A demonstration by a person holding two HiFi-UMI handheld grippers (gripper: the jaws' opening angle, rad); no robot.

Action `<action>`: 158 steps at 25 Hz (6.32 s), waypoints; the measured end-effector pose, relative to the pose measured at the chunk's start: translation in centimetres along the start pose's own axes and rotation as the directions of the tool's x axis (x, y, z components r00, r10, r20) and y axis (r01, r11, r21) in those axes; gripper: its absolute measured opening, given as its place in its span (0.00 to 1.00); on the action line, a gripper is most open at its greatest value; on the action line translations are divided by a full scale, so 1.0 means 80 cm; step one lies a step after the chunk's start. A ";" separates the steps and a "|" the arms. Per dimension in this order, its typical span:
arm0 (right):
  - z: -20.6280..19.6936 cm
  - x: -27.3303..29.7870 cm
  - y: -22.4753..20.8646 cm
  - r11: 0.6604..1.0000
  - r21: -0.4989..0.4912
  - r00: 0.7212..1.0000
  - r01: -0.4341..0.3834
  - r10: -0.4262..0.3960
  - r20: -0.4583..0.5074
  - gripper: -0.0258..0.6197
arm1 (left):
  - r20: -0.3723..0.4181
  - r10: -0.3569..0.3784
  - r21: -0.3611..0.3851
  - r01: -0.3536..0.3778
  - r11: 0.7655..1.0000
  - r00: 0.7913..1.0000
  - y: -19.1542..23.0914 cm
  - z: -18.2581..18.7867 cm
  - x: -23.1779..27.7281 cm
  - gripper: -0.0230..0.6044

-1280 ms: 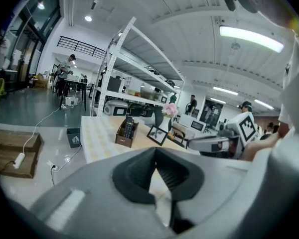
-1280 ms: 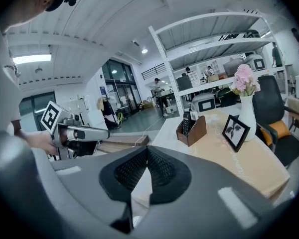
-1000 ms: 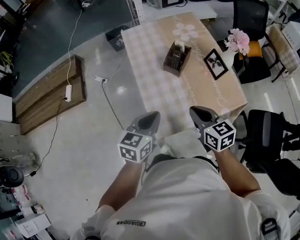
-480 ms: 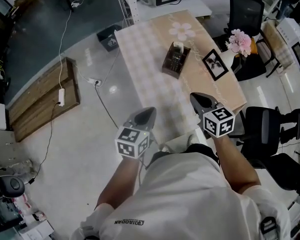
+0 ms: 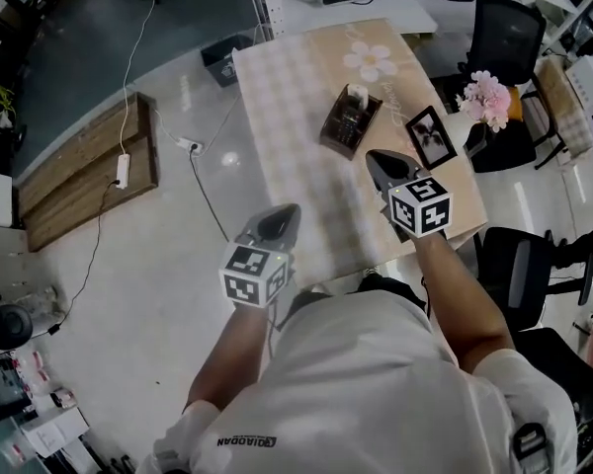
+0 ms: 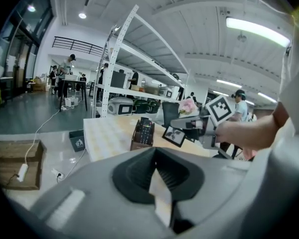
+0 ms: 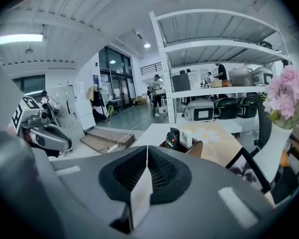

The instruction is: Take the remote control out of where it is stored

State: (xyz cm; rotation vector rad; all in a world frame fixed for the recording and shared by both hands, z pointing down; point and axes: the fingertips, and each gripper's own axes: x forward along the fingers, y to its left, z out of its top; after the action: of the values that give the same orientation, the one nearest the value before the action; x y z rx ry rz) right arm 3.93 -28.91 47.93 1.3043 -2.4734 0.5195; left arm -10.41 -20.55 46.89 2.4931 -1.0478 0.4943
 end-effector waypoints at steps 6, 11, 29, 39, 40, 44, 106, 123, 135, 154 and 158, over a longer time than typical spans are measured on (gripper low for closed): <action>0.011 0.045 -0.046 1.000 -0.019 1.000 -0.021 0.021 -0.022 0.10 | -0.015 0.056 -0.020 -0.056 0.998 0.998 0.002 0.002 0.020 0.04; 0.021 0.083 -0.081 0.997 -0.072 0.998 -0.016 0.013 -0.053 0.16 | -0.025 0.098 -0.039 -0.099 0.994 0.995 0.005 0.002 0.028 0.04; -0.002 0.138 -0.093 0.986 -0.139 0.983 -0.092 0.068 -0.168 0.15 | -0.029 0.157 -0.085 -0.159 0.984 0.987 0.011 0.001 0.034 0.04; 0.035 0.116 -0.071 0.984 -0.149 0.991 -0.102 0.089 -0.097 0.13 | -0.011 0.152 -0.080 -0.152 0.985 0.988 0.004 0.001 0.021 0.04; 0.043 0.113 -0.069 0.983 -0.156 0.993 -0.100 0.088 -0.083 0.13 | -0.008 0.153 -0.079 -0.153 0.985 0.988 0.005 0.001 0.019 0.04; 0.077 0.091 -0.058 0.982 -0.171 0.997 -0.083 0.082 -0.016 0.13 | -0.003 0.149 -0.079 -0.149 0.986 0.989 0.003 -0.002 0.012 0.04; -0.172 0.007 -0.078 0.775 0.628 0.993 0.072 0.003 -0.118 0.25 | 0.017 0.070 -0.189 -0.066 0.980 0.997 -0.030 -0.034 -0.010 0.04; -0.067 -0.066 0.050 0.973 0.163 0.985 -0.166 0.172 -0.029 0.05 | 0.029 0.022 -0.082 -0.020 0.996 0.999 -0.050 -0.020 0.000 0.04; -0.074 -0.071 0.065 0.985 0.061 0.984 -0.160 0.164 -0.075 0.05 | -0.008 0.012 -0.038 -0.012 0.999 1.000 -0.055 -0.023 -0.001 0.04; -0.069 -0.058 0.048 0.988 0.038 0.985 -0.150 0.153 -0.080 0.05 | 0.004 0.050 -0.049 -0.049 0.998 0.999 -0.043 -0.020 0.012 0.04; -0.056 -0.041 0.030 0.992 -0.005 0.990 -0.125 0.125 -0.070 0.05 | -0.002 0.071 -0.064 -0.071 0.995 0.997 -0.035 -0.022 0.014 0.04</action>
State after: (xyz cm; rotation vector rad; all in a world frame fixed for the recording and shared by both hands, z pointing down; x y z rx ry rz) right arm 4.13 -23.26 50.10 1.1131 -2.5074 0.5729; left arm -7.95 -18.58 48.31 2.4071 -1.1384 0.4732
